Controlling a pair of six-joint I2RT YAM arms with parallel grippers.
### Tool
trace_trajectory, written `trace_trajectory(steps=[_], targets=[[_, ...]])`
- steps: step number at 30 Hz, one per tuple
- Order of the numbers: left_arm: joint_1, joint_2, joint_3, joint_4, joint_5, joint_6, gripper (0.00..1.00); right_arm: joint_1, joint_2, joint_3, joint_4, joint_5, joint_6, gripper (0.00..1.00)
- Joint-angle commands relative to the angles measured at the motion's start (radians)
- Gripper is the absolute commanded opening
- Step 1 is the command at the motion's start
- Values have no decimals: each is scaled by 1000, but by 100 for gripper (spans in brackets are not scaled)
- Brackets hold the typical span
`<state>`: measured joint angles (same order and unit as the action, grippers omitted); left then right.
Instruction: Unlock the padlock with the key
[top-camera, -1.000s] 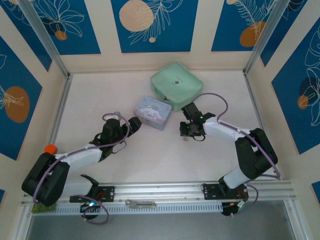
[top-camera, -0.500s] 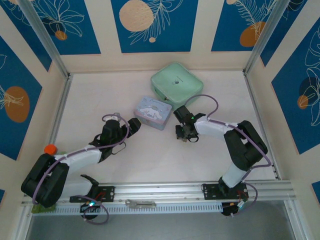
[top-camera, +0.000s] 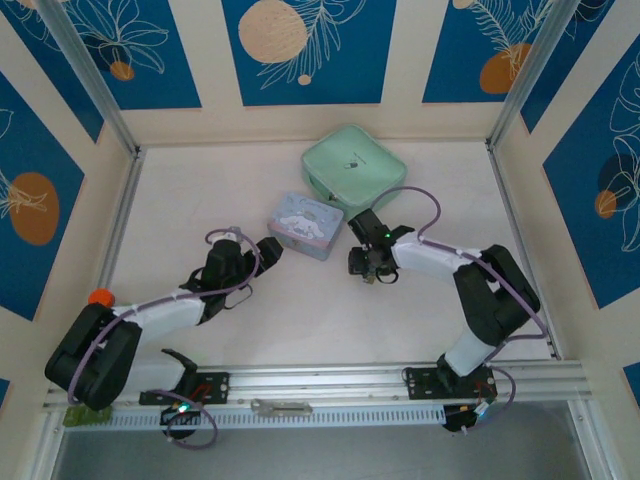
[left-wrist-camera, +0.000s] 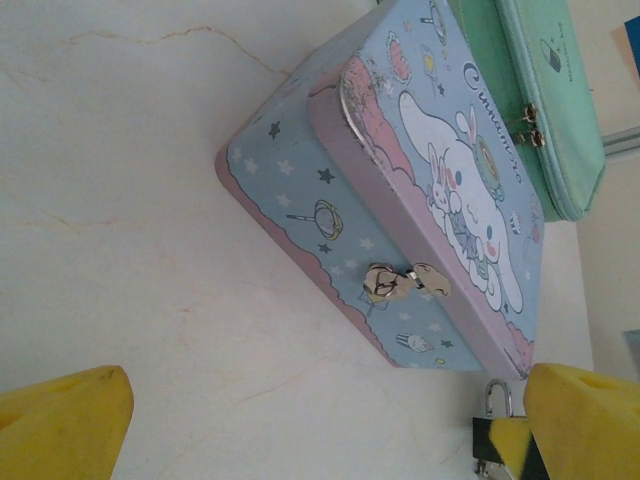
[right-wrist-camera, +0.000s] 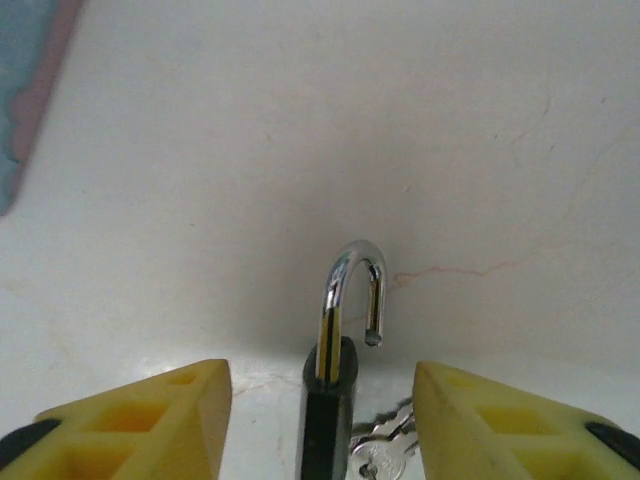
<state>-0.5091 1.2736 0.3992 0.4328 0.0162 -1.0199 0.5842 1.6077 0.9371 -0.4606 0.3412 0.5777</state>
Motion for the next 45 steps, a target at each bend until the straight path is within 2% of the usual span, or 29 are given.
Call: trace_trajectory(steps=[1, 6, 10, 15, 20, 23, 27, 29, 30, 32, 35, 36, 38, 41, 43, 44, 45], targets=[[-10, 13, 19, 21, -5, -4, 100, -21, -86, 21, 13, 1, 1, 56], [-9, 13, 46, 0, -6, 18, 100, -97, -193, 0, 33, -18, -29, 61], [11, -24, 90, -71, -26, 101, 100, -204, -256, -23, 65, 8, -101, 65], [101, -126, 196, -280, -88, 325, 100, -406, -273, -60, 167, -15, -164, 65], [193, -190, 282, -460, -223, 578, 99, -558, -187, -94, 295, -67, -206, 65], [244, -192, 282, -500, -242, 678, 99, -574, -152, -143, 410, -104, -284, 65], [271, -173, 276, -530, -325, 814, 99, -537, -151, -291, 729, -61, -386, 65], [285, -158, 260, -493, -358, 840, 99, -517, -142, -354, 897, -39, -423, 65], [291, -150, 246, -463, -361, 850, 99, -511, -144, -351, 893, -35, -440, 65], [294, -129, 207, -371, -388, 873, 99, -500, -126, -370, 976, 2, -475, 65], [295, -91, 149, -246, -464, 902, 99, -512, -96, -419, 1102, -7, -466, 66], [294, -77, 132, -208, -491, 919, 99, -517, -113, -427, 1083, -26, -468, 66], [296, -44, 100, -139, -536, 930, 99, -540, -120, -475, 1163, -83, -462, 65], [298, 9, 44, -5, -569, 956, 99, -579, -71, -568, 1392, -145, -433, 67], [300, 52, -3, 151, -579, 996, 99, -578, -93, -536, 1285, -133, -432, 69], [302, 58, 1, 152, -576, 992, 99, -569, -79, -547, 1333, -117, -440, 82], [308, 73, -12, 215, -570, 1008, 99, -559, -88, -535, 1293, -101, -444, 99]])
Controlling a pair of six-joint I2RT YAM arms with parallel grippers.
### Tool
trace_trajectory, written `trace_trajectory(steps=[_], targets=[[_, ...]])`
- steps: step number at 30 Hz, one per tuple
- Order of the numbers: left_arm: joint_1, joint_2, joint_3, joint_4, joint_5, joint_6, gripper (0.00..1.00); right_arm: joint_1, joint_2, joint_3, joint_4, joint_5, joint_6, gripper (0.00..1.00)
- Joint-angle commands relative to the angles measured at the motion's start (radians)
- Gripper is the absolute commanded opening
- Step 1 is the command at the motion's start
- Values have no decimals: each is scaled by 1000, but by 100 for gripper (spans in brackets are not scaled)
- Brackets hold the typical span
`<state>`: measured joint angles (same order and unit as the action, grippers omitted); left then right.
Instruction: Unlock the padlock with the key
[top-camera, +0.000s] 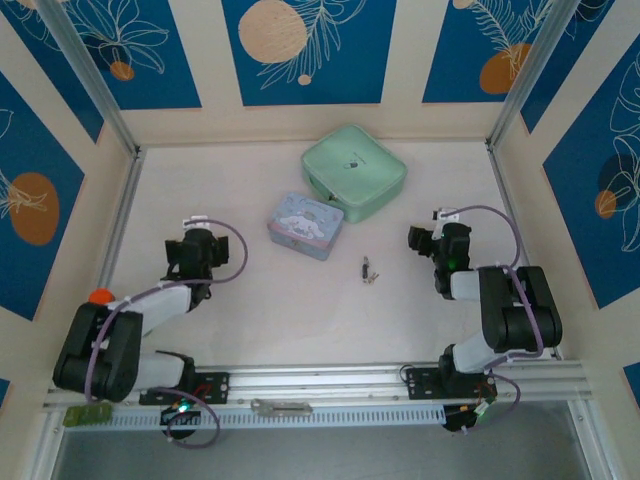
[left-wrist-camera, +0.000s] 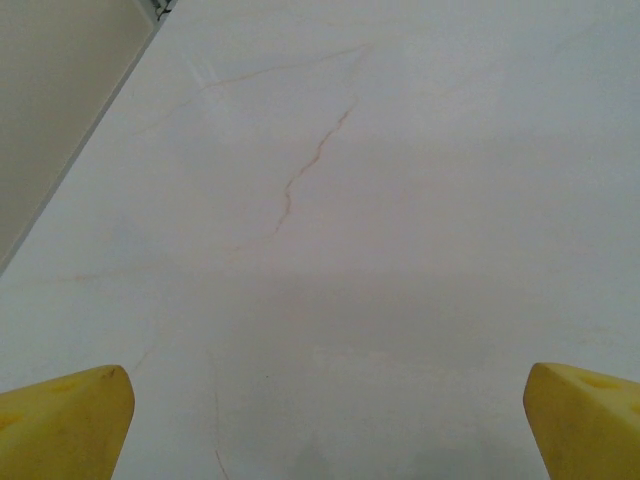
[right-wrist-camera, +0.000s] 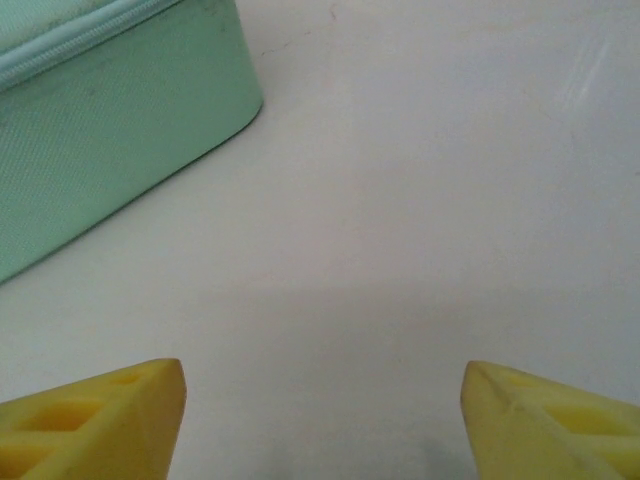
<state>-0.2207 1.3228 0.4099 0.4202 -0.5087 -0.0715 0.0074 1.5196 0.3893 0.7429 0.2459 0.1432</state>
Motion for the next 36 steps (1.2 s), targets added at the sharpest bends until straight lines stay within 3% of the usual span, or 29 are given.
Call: trace_trajectory(steps=[1, 3, 5, 8, 14, 16, 20, 36], targets=[[18, 43, -36, 303, -40, 78, 99, 22, 2, 14, 85, 4, -13, 99], [23, 106, -78, 510, 0, 129, 99, 24, 0, 14, 86, 6, -13, 99], [29, 177, -91, 611, 27, 140, 99, 25, 3, 10, 101, 9, -14, 99], [30, 181, -106, 624, 129, 159, 99, 23, 1, 11, 97, 5, -13, 99], [51, 294, -157, 851, 184, 172, 99, 23, 2, 11, 98, 6, -14, 99], [50, 238, -131, 703, 188, 148, 100, 23, 2, 11, 95, 7, -14, 99], [51, 256, -97, 669, 171, 151, 100, 23, 2, 11, 96, 6, -14, 99], [50, 261, -97, 682, 170, 155, 100, 23, 4, 15, 92, 6, -14, 99]])
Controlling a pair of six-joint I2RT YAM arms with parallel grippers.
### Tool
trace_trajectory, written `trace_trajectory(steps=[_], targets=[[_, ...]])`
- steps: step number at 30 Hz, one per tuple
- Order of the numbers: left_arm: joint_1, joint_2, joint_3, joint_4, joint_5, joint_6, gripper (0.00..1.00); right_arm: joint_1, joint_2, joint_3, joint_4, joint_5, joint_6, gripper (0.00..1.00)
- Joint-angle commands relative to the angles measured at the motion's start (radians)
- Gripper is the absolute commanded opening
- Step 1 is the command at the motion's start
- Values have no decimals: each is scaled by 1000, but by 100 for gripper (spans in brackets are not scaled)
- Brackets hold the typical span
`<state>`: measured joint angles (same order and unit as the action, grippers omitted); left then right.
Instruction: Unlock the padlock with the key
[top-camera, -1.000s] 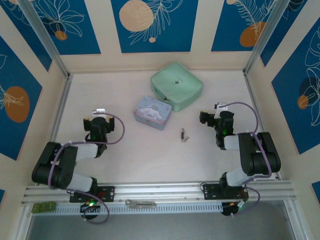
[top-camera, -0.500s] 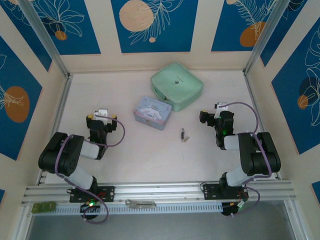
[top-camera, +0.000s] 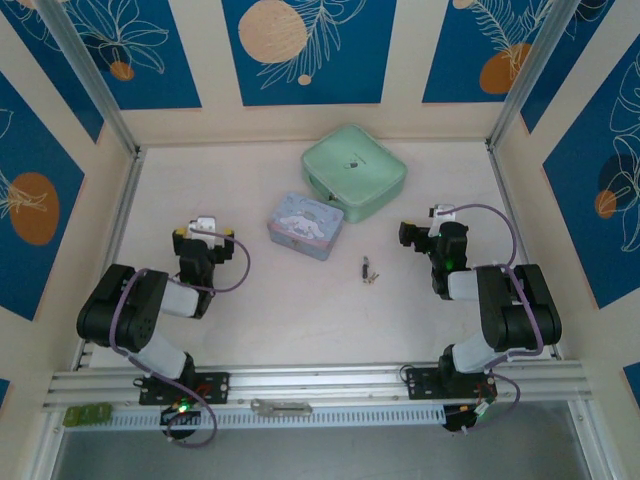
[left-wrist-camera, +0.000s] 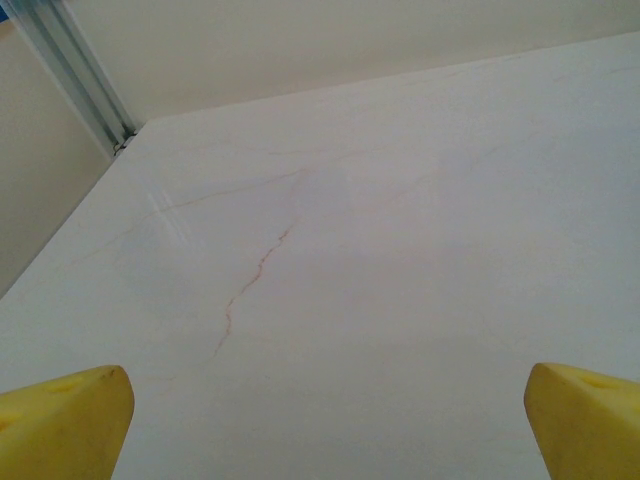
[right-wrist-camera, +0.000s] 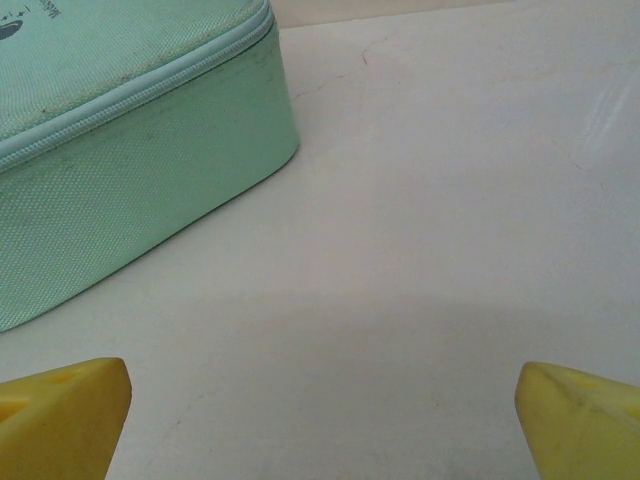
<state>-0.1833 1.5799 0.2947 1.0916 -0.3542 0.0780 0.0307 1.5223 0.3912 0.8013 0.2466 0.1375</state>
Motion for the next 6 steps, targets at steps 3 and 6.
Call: trace_trajectory(steps=[3, 6], targets=[[13, 4, 18, 10, 15, 5, 100, 0, 1, 11, 34, 6, -10, 99], [13, 5, 22, 4, 15, 5, 100, 0, -1, 9, 38, 4, -9, 99]])
